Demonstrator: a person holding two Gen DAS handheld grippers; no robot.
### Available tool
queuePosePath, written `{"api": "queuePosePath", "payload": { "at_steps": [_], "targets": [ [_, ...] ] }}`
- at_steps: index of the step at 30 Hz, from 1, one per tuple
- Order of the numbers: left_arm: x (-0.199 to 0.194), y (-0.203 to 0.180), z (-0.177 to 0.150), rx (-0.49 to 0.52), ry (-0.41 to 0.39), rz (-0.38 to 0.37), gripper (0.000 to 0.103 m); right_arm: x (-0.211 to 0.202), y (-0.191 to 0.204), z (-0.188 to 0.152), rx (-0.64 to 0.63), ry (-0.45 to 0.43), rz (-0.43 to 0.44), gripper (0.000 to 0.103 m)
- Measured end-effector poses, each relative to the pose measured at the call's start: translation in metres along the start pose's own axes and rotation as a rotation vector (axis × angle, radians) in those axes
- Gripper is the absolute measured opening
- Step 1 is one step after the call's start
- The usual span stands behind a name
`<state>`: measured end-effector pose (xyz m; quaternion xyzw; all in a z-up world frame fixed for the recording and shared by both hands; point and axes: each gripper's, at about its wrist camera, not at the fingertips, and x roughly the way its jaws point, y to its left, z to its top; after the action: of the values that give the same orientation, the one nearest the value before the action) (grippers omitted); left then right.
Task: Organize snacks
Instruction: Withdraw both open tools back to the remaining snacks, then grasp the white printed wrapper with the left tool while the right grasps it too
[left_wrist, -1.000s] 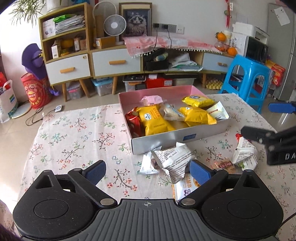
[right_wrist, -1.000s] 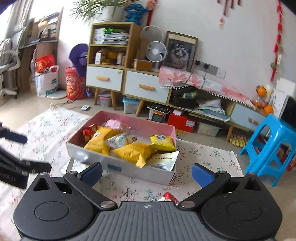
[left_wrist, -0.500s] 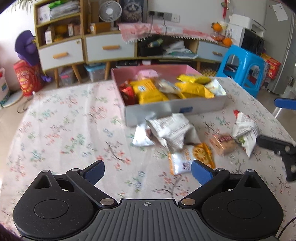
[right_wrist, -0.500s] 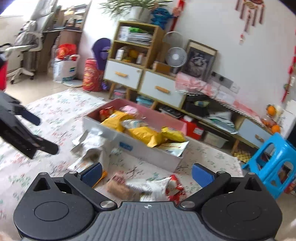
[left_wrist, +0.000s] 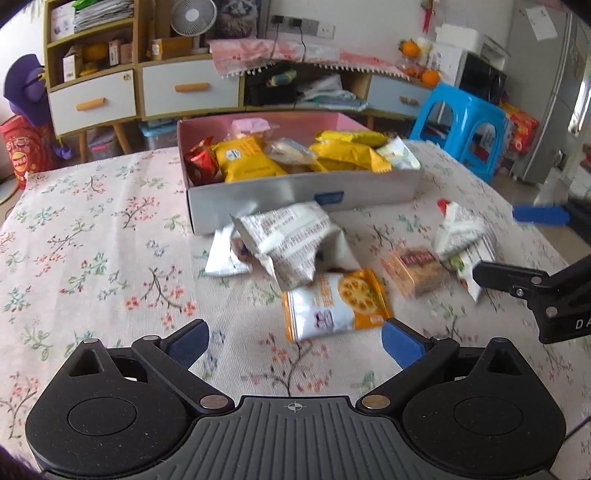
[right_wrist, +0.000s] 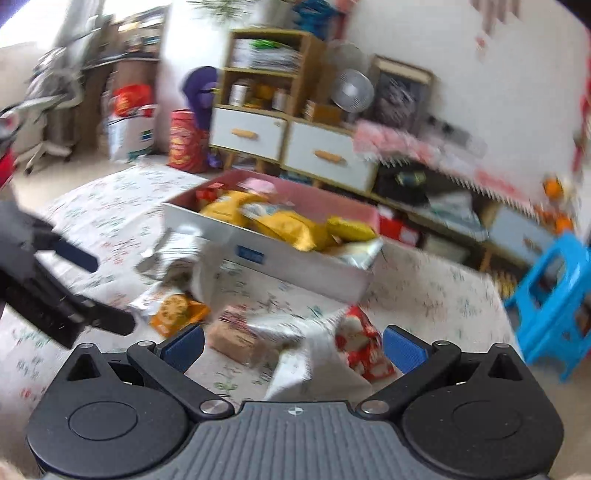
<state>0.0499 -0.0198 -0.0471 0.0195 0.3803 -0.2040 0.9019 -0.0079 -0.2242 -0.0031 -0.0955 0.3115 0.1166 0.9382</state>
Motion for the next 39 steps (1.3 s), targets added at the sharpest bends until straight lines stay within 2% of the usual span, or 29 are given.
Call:
{"api": "queuePosePath", "payload": {
  "at_steps": [4, 6, 10, 13, 16, 19, 21, 25, 27, 29, 35, 39],
  "targets": [
    [0.012, 0.019, 0.008, -0.125, -0.039, -0.024, 0.1, 0.013, -0.021, -0.008, 0.13, 0.065, 0.004, 0.09],
    [0.017, 0.026, 0.014, -0.158, -0.062, -0.033, 0.099, 0.016, -0.026, -0.011, 0.167, 0.076, 0.018, 0.081],
    [0.017, 0.024, 0.026, -0.058, -0.146, -0.007, 0.099, 0.019, -0.029, -0.014, 0.202, 0.094, 0.074, 0.07],
    [0.015, 0.016, 0.035, 0.054, -0.207, -0.047, 0.097, 0.016, -0.027, -0.016, 0.17, 0.079, 0.083, 0.063],
    [0.024, 0.003, 0.047, 0.172, -0.172, -0.102, 0.09, 0.017, -0.028, -0.014, 0.154, 0.073, 0.094, 0.059],
    [0.035, -0.009, 0.053, 0.272, -0.124, -0.115, 0.081, 0.017, -0.031, -0.013, 0.145, 0.07, 0.117, 0.052],
    [0.041, -0.011, 0.052, 0.293, -0.094, -0.12, 0.079, 0.018, -0.033, -0.014, 0.14, 0.066, 0.134, 0.052],
    [0.049, -0.011, 0.042, 0.306, -0.026, -0.091, 0.066, 0.022, -0.038, -0.011, 0.157, 0.084, 0.144, 0.052],
    [0.05, -0.006, 0.039, 0.27, -0.019, -0.094, 0.065, 0.028, -0.04, -0.01, 0.182, 0.107, 0.156, 0.052],
    [0.049, -0.004, 0.04, 0.221, -0.002, -0.089, 0.063, 0.034, -0.039, -0.011, 0.179, 0.129, 0.133, 0.052],
    [0.046, -0.011, 0.036, 0.17, 0.009, -0.048, 0.058, 0.049, -0.035, -0.012, 0.165, 0.186, 0.076, 0.05],
    [0.041, -0.01, 0.032, 0.126, 0.013, -0.037, 0.054, 0.052, -0.029, -0.007, 0.163, 0.207, 0.061, 0.042]
  ]
}}
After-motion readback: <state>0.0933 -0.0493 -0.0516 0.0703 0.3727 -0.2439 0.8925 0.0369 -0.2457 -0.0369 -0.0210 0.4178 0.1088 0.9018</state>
